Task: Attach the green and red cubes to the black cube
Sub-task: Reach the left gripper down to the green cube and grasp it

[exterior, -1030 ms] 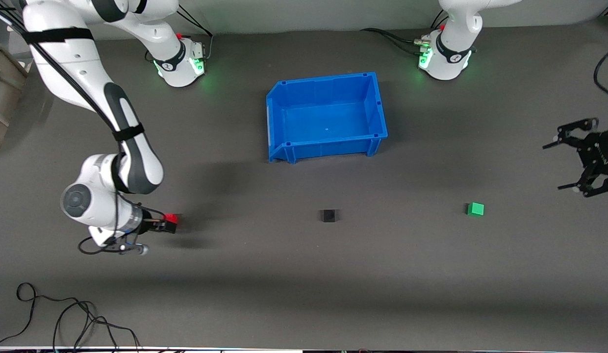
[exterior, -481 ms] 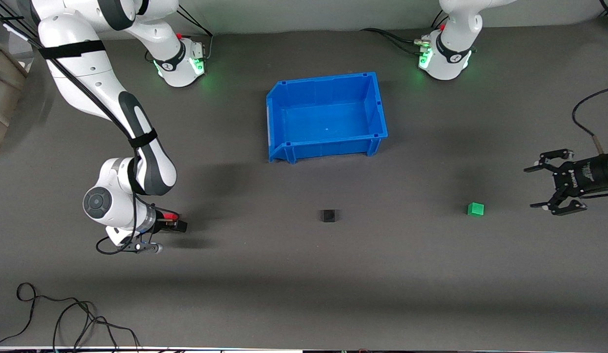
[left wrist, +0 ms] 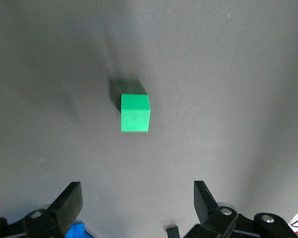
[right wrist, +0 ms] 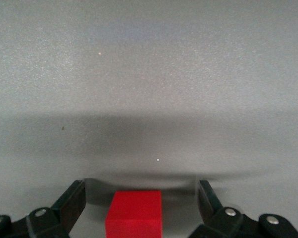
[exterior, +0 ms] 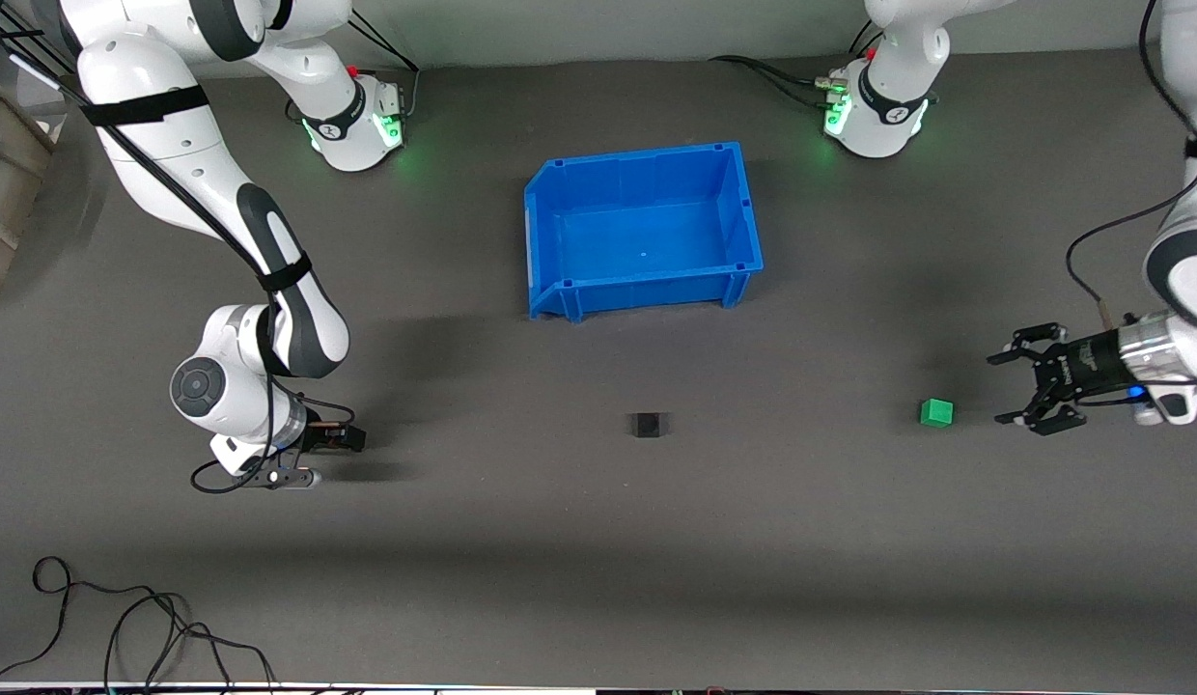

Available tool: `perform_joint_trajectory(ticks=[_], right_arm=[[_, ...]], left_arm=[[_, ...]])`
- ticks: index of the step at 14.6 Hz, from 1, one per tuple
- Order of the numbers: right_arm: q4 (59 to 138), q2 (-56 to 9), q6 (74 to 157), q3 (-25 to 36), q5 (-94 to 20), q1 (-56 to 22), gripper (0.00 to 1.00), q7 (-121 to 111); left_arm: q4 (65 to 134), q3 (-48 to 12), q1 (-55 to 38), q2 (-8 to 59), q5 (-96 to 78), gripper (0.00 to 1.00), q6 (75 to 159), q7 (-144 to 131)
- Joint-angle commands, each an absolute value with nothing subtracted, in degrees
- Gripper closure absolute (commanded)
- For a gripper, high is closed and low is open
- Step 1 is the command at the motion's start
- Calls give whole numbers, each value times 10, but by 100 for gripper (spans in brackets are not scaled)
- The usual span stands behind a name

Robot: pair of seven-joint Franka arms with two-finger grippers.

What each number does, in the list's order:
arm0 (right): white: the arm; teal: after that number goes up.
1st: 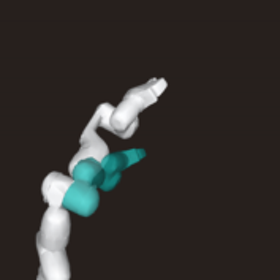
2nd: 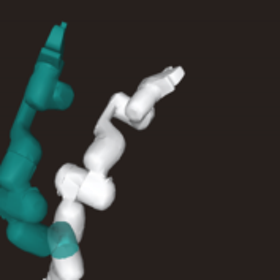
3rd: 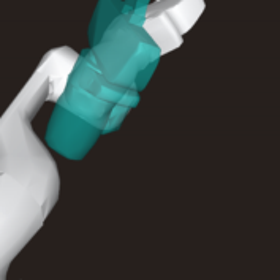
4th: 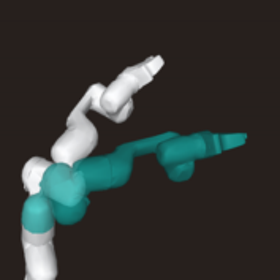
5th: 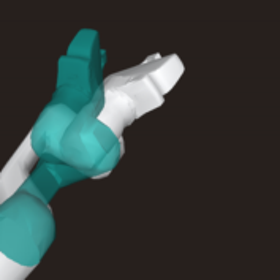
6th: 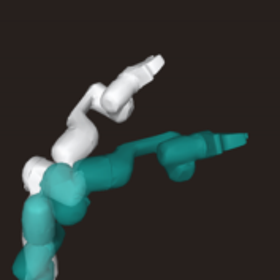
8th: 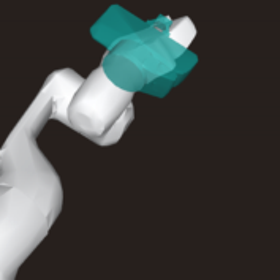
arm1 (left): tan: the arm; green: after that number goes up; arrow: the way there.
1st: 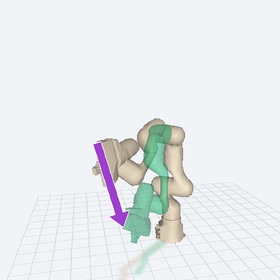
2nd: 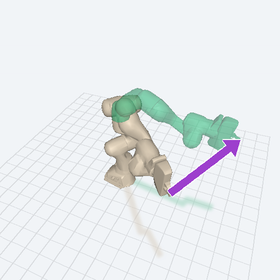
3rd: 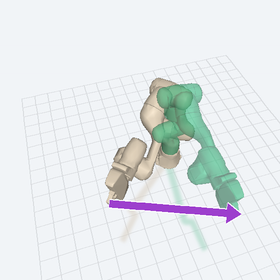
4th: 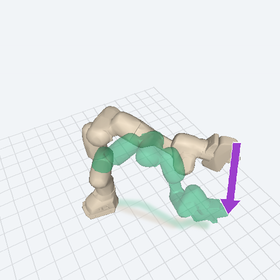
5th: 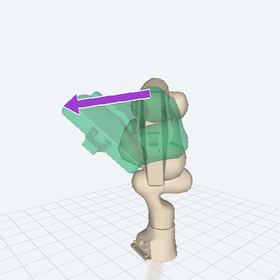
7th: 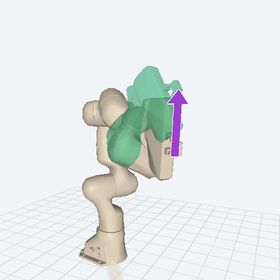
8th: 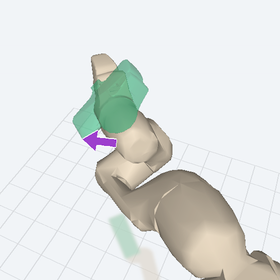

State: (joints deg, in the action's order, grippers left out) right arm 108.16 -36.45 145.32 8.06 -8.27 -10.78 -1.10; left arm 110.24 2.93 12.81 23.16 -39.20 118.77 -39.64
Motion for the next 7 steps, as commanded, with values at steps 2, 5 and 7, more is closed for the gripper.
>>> perform_joint_trajectory(ticks=[2,5,7], right_arm=[[1097,-344,1460,83,-98,-110,4,-29],[1099,-340,1457,83,-98,-110,19,-29],[1104,-338,1457,83,-98,-111,24,-29]], left_arm=[[1101,28,135,273,-443,0,1208,-287],[1088,26,127,306,-443,0,1227,-282],[1085,25,126,315,-443,0,1237,-278]])
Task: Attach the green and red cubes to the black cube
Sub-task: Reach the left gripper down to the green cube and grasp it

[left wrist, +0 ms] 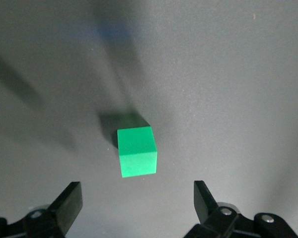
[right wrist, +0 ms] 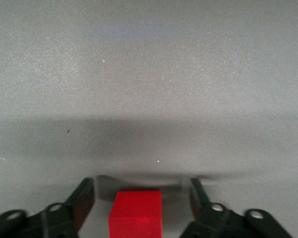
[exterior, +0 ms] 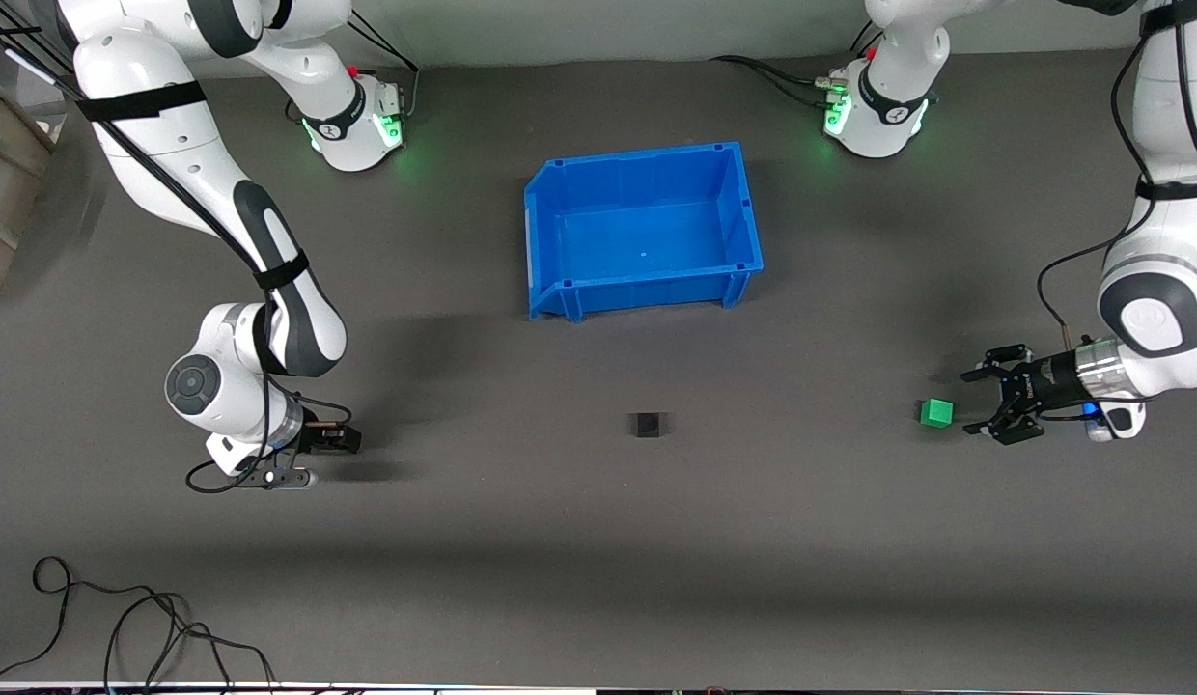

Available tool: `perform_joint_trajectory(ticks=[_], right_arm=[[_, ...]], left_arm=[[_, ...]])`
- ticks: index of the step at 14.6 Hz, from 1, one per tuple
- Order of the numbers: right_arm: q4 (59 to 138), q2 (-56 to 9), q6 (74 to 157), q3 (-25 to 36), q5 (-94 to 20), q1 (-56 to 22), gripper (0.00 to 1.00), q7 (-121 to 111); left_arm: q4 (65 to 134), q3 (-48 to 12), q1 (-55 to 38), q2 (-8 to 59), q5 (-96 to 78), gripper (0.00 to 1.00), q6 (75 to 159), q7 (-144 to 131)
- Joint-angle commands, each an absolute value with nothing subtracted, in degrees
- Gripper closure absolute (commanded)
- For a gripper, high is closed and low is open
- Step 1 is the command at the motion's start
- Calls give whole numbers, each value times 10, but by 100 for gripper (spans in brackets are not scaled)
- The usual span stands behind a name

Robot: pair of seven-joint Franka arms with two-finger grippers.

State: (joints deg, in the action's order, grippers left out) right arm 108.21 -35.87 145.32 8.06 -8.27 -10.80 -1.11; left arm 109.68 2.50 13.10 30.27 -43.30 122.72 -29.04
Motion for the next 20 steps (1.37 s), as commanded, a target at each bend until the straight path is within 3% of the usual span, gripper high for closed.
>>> perform_joint_trajectory(ticks=[1,3,10,11,13,14,17,19,20], right_arm=[[1106,-338,1457,82,-98,-111,24,-29],[1107,-337,1457,82,-98,-111,24,-29],[1111,-334,1455,82,-98,-113,41,-27],[1111,-333,1455,82,-98,-113,44,-27],[1112,-333,1455,82,-98,-113,46,-25],[1112,-334,1455,82,-98,-114,46,-25],[1114,-333,1455,81,-98,-114,50,-25],[1115,-333,1455,81,-98,-114,51,-25],[1117,-332,1455,81,-98,-115,57,-25]], left_arm=[[1085,24,125,321,-444,0,1240,-278],[1085,20,121,329,-444,0,1258,-278],[1085,12,110,349,-475,0,1295,-285],[1085,12,110,349,-474,5,1297,-285],[1085,12,111,349,-474,45,1296,-285],[1085,13,111,349,-474,56,1296,-285],[1083,13,115,348,-472,62,1288,-286],[1082,13,114,346,-471,74,1288,-287],[1082,14,113,345,-471,81,1288,-287]])
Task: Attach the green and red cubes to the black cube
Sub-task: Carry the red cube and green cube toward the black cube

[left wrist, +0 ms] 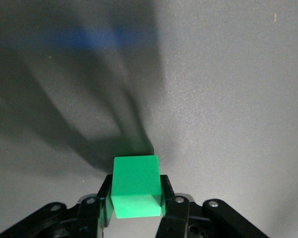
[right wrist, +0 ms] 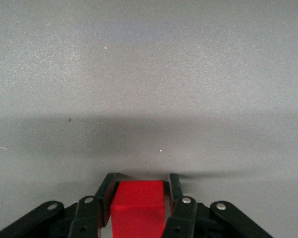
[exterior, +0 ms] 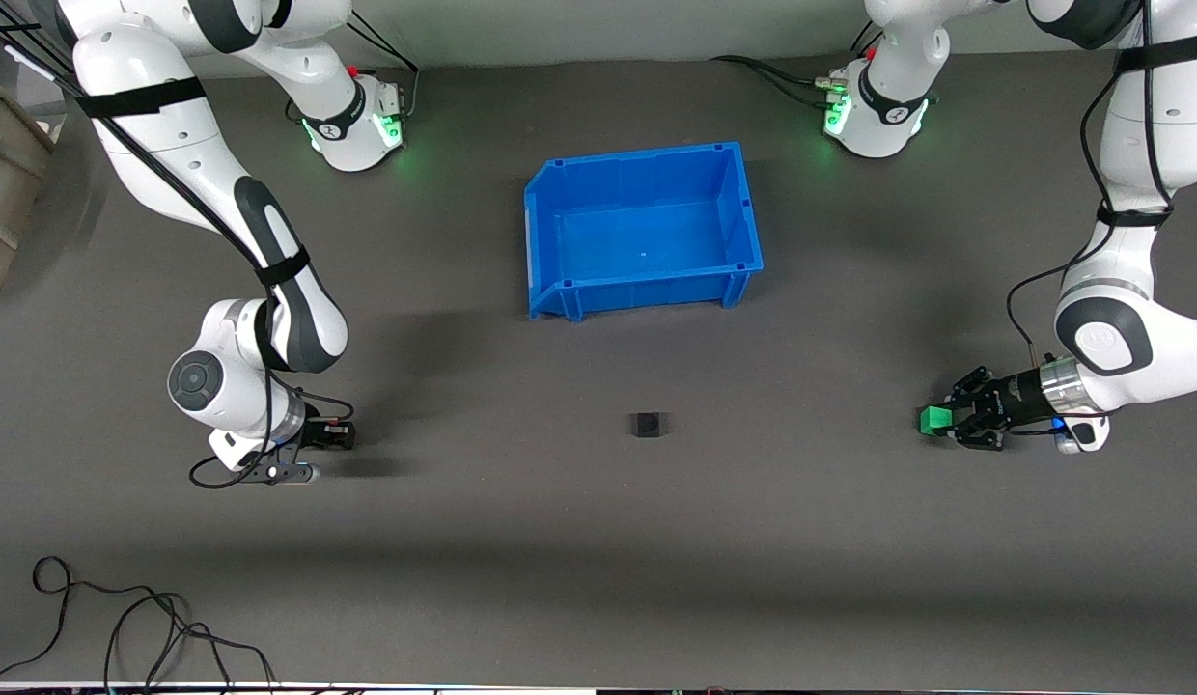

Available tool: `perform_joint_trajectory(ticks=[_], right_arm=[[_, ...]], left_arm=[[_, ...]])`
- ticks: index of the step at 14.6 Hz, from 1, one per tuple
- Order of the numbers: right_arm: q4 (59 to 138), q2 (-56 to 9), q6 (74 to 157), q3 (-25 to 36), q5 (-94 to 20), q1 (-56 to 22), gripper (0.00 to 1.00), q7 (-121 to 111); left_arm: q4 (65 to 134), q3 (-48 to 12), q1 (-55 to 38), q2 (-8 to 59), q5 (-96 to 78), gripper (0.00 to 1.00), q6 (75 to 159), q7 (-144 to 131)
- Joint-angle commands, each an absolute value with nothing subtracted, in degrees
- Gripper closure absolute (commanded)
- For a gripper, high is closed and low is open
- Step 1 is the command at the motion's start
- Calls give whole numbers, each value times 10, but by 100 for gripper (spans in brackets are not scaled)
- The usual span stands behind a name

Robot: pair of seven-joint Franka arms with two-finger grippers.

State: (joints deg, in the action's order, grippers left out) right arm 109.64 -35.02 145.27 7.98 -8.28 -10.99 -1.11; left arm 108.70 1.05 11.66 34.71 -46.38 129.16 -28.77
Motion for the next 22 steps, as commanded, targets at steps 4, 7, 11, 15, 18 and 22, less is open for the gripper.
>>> perform_joint_trajectory(ticks=[4,7,11,15,18,22], right_arm=[[1121,-324,1454,81,-98,-114,100,-27],[1120,-302,1441,81,-101,-114,100,-13],[1084,-271,1351,83,-181,-110,100,34],[1074,-244,1316,83,-203,-115,100,166],[1068,-236,1315,78,-204,-140,100,304],[1007,-250,1313,78,-204,-216,100,629]], left_arm=[[1056,14,109,342,-462,83,1283,-341],[1009,14,83,342,-448,83,1257,-452],[978,14,36,339,-417,83,1253,-601],[962,13,-21,339,-410,83,1261,-701],[961,12,-59,340,-414,83,1266,-717],[968,11,-139,345,-429,83,1320,-722]])
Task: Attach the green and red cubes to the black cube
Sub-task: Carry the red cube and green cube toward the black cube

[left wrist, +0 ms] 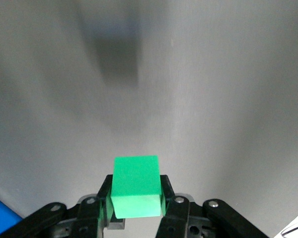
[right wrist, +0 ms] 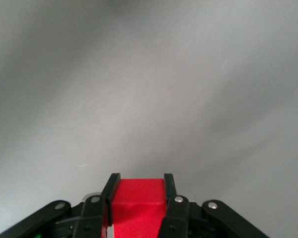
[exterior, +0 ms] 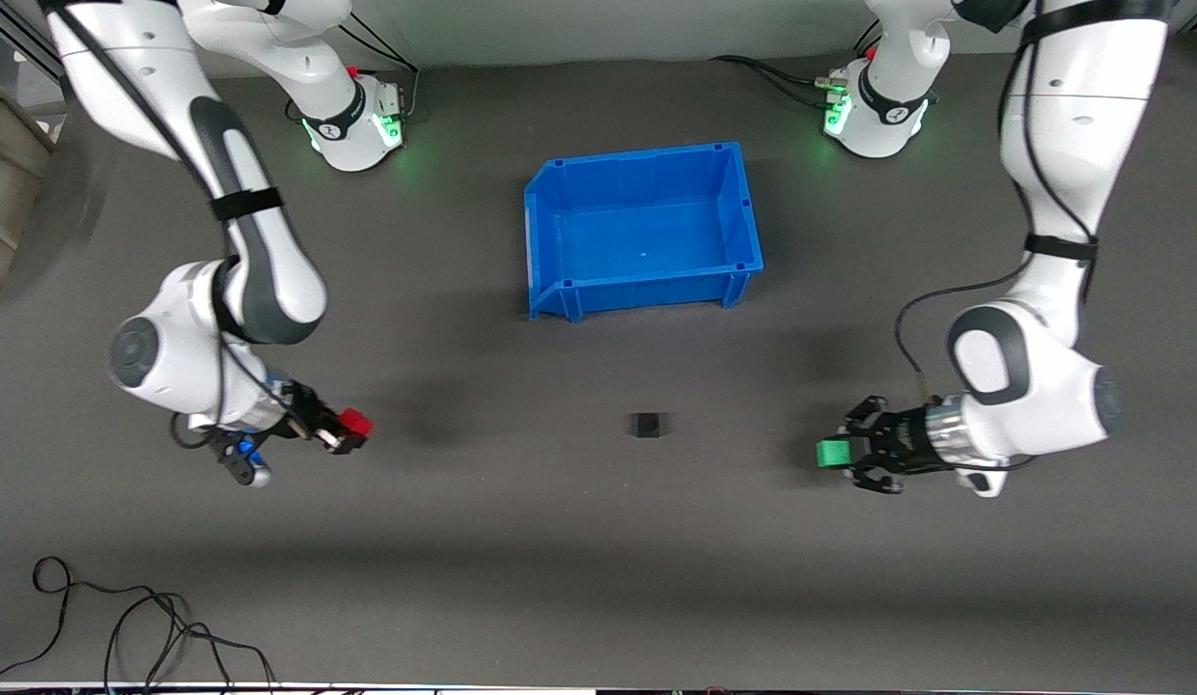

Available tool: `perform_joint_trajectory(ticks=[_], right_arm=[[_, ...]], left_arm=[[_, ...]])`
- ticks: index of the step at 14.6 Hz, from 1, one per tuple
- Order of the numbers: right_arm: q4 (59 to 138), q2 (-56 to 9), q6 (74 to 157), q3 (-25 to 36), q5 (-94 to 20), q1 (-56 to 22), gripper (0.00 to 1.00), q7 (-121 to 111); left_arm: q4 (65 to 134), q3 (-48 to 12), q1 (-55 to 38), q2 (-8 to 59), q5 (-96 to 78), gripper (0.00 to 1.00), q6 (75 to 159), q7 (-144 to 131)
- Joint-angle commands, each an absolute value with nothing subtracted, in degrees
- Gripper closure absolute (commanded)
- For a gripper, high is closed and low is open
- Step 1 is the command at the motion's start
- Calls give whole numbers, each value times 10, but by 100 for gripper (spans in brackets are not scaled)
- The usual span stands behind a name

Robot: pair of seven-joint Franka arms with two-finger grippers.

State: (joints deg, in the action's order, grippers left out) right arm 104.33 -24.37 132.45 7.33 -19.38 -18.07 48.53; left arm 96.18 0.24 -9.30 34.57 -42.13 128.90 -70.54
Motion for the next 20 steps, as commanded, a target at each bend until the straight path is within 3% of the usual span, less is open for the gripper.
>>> perform_joint_trajectory(ticks=[1,8,12,16,20], right_arm=[[985,-260,1304,77,-204,-225,100,688],[823,-381,1266,76,-197,-296,100,1029],[747,-453,1230,77,-194,-325,100,1142],[723,-492,1229,77,-190,-350,100,1196],[650,-554,1229,76,-192,-368,100,1270]], left_arm=[[969,11,-157,348,-433,83,1339,-729],[1032,10,-249,349,-482,87,1474,-744],[1034,11,-281,361,-546,87,1518,-758],[1032,10,-300,381,-560,87,1573,-816],[1029,10,-316,386,-560,87,1583,-831]])
